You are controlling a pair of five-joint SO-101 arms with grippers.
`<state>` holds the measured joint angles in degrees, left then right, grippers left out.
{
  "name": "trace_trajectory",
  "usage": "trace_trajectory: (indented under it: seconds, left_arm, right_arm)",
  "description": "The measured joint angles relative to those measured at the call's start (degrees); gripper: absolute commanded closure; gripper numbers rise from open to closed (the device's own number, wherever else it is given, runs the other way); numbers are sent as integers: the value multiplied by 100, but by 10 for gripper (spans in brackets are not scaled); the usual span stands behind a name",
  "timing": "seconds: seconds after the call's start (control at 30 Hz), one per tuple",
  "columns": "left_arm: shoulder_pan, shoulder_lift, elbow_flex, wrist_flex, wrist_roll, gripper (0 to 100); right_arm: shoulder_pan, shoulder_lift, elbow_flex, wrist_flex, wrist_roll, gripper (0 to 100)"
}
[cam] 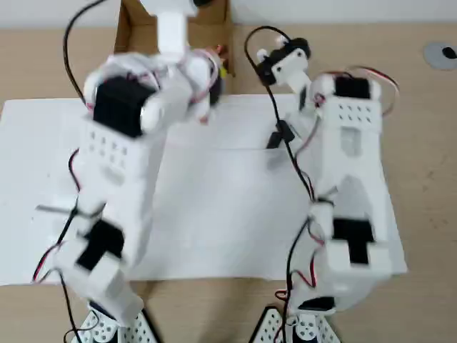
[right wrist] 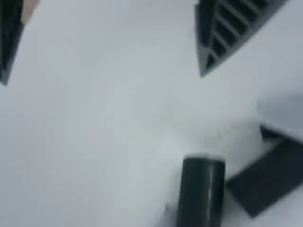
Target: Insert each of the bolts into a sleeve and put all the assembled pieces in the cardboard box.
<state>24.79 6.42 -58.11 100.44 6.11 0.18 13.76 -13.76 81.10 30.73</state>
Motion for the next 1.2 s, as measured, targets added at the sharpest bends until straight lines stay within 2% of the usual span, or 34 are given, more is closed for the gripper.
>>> trace_trajectory:
  seconds: [0.13, 0.27, 0.43, 0.57, 0.83, 1.0, 1.2]
  left_arm:
    - [0, -1178, 1433, 0, 105, 989]
    - [-343, -2154, 2593, 0, 114, 989]
    - [-659, -3473, 4132, -264, 114, 987]
    - [-703, -4879, 5512, -844, 114, 988]
    - [-747, -8000, 8431, -2374, -237, 990]
    - [-747, -8809, 9257, -2840, -264, 990]
    - [-747, -9257, 9486, -2998, -308, 991]
  right_arm:
    - [-220, 1213, -1776, 800, 229, 747]
    - [-369, 2365, -3490, 1565, 299, 760]
    - [-369, 3587, -4914, 2013, 308, 758]
    - [-369, 4123, -5240, 2048, 308, 758]
    - [-369, 4193, -5292, 2048, 308, 758]
    - [-369, 4193, -5292, 2048, 308, 758]
    - [-369, 4193, -5116, 2048, 308, 758]
